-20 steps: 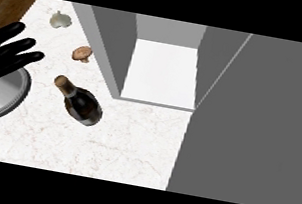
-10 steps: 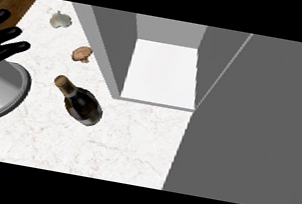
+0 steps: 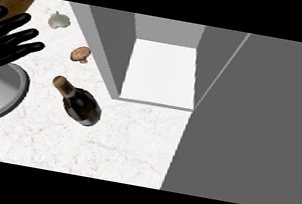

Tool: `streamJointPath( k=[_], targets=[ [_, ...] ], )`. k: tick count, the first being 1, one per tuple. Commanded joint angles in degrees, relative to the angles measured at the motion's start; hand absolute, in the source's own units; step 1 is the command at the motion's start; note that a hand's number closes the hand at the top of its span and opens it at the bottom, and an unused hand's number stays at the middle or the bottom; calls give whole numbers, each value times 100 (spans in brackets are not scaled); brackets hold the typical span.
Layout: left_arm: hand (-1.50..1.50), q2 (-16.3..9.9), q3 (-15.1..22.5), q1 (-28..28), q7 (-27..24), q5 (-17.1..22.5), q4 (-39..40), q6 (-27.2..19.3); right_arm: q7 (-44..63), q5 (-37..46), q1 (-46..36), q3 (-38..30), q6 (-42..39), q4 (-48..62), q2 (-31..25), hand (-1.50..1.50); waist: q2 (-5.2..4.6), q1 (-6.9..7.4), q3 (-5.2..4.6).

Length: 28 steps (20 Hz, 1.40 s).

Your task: Pick up the wine, place it into the cabinet and close the cabinet

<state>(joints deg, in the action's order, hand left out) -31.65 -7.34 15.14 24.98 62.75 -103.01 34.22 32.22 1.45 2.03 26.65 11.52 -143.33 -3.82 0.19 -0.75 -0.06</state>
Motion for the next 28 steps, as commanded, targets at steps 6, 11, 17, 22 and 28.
streamJointPath(
  k=[6,11,17,22,28],
  targets=[
    [-150,558,128,18,-372,-920,509,459,702,585,-78,47,234,-1131,-412,-150,-1,-19,-1],
    [-150,791,177,164,-525,-1423,984,583,847,1028,-330,566,525,-1019,-384,-150,3,-51,-7],
    [-150,1079,-8,337,-1178,-2291,1934,1123,397,1076,-73,846,704,-683,-442,-150,-10,-48,-2],
    [-150,1098,-279,265,-1798,-2893,2629,1560,666,849,-369,545,758,-853,-656,-150,-19,-48,-6],
    [-150,1324,-340,216,-2641,-3988,3000,1711,591,874,-98,736,933,-1130,-876,-150,-9,-74,-3]
  ],
)
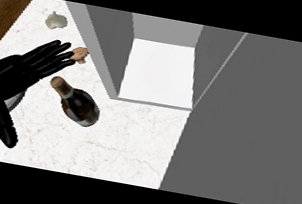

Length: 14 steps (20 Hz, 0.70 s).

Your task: Pick up the wine, place it into the cabinet and close the cabinet

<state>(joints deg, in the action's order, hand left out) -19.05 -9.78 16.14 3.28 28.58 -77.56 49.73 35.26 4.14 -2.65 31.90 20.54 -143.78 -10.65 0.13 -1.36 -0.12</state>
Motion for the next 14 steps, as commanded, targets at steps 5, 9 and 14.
streamJointPath(
  k=[5,9,14],
  targets=[
    [-150,20,-141,309,-915,-1126,1030,158,458,529,114,71,140,-1095,-311,-150,-6,7,4],
    [-150,168,-1,143,-1694,-1902,1389,174,471,636,175,272,244,-1278,-487,-150,-1,-69,-2],
    [-150,-40,-25,387,-2326,-2266,2230,257,581,623,-53,241,394,-1196,-564,-150,-13,-82,-5]
  ],
)
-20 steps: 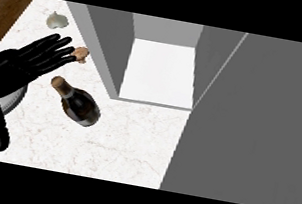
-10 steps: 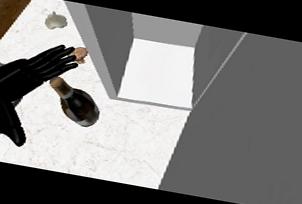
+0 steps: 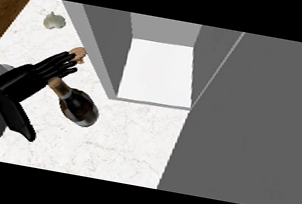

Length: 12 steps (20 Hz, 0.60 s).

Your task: Pick up the wine, place it into the cabinet and close the cabinet

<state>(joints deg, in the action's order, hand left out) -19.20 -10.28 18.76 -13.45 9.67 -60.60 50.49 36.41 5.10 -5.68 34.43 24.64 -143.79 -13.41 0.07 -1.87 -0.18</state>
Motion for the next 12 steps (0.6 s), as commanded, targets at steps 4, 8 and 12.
streamJointPath(
  k=[4,8,12],
  targets=[
    [-150,-87,173,215,-1360,-839,1112,97,321,566,91,79,85,-884,-180,-150,-15,11,0],
    [-150,-134,296,592,-1957,-1232,1840,-219,201,547,127,204,119,-779,-273,-150,-32,-83,-5],
    [-150,48,615,408,-2499,-1556,2160,-537,227,562,-56,206,200,-766,-304,-150,-26,-81,-8]
  ],
)
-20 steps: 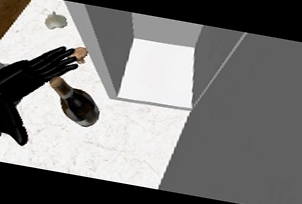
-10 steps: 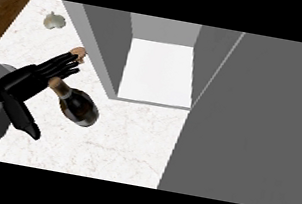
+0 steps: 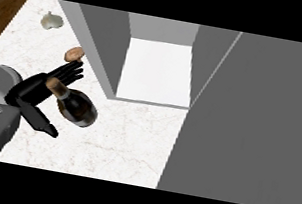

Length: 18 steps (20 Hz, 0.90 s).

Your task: Pick up the wine, place it into the cabinet and close the cabinet

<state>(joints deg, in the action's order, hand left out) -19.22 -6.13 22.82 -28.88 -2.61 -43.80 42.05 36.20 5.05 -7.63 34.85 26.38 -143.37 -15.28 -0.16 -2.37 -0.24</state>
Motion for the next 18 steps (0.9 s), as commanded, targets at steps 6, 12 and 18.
streamJointPath(
  k=[6,12,18],
  targets=[
    [-150,-166,196,354,-900,-53,1237,933,169,438,149,100,147,-786,-243,-150,-10,-92,-6],
    [-150,130,542,454,-1050,-231,1528,754,160,510,73,209,239,-712,-324,-150,2,-82,-6],
    [-150,68,787,383,-1539,-375,1676,699,194,243,106,-62,247,-808,-527,-150,-7,-41,-4]
  ],
)
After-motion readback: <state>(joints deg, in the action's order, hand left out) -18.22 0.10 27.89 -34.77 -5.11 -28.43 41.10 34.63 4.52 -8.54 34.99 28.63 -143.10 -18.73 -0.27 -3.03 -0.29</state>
